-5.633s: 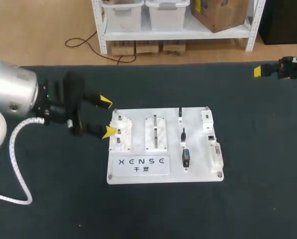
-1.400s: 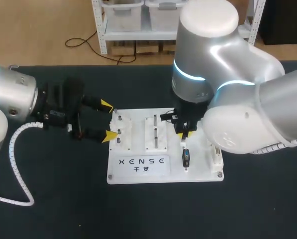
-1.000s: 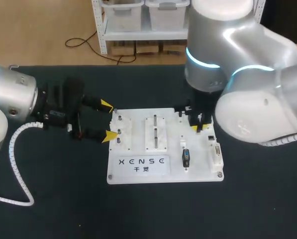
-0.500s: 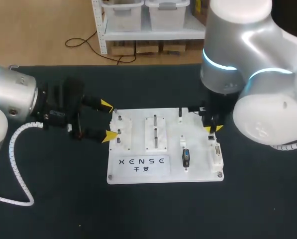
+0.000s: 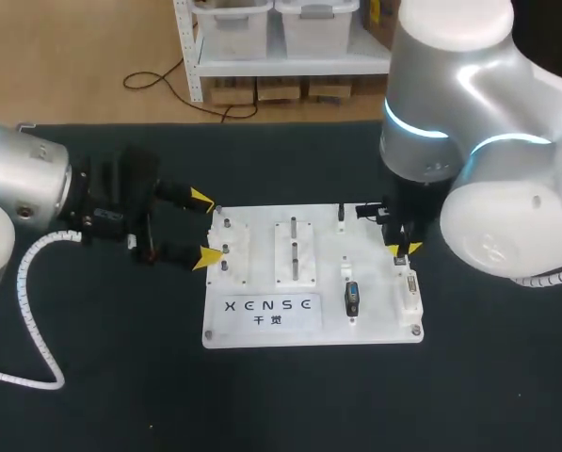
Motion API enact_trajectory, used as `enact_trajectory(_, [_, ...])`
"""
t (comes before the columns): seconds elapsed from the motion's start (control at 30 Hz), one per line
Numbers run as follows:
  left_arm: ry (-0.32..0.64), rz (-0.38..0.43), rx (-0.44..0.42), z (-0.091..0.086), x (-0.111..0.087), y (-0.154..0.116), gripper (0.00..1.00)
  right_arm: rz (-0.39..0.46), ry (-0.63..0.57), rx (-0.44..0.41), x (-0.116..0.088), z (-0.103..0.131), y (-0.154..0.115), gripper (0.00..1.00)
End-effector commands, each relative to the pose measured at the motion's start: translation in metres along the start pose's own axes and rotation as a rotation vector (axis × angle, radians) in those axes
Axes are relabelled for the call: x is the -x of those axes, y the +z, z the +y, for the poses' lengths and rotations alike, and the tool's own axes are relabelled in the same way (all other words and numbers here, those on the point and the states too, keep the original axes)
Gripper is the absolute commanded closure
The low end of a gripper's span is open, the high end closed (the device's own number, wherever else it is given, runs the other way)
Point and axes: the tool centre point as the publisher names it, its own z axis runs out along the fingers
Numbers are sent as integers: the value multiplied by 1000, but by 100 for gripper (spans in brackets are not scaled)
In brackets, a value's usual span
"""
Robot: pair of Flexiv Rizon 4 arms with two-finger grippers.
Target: Insert the Ethernet cable into its matching sockets.
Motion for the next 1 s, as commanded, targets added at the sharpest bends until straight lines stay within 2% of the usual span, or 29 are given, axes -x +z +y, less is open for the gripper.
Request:
enact_trajectory(0.03, [2,-6,1,0,-2,0,0,1,-2,4,2,1,1,100])
enact_trajectory(1.0, [2,-6,1,0,-2,0,0,21,-24,-5,3,-3,18,100])
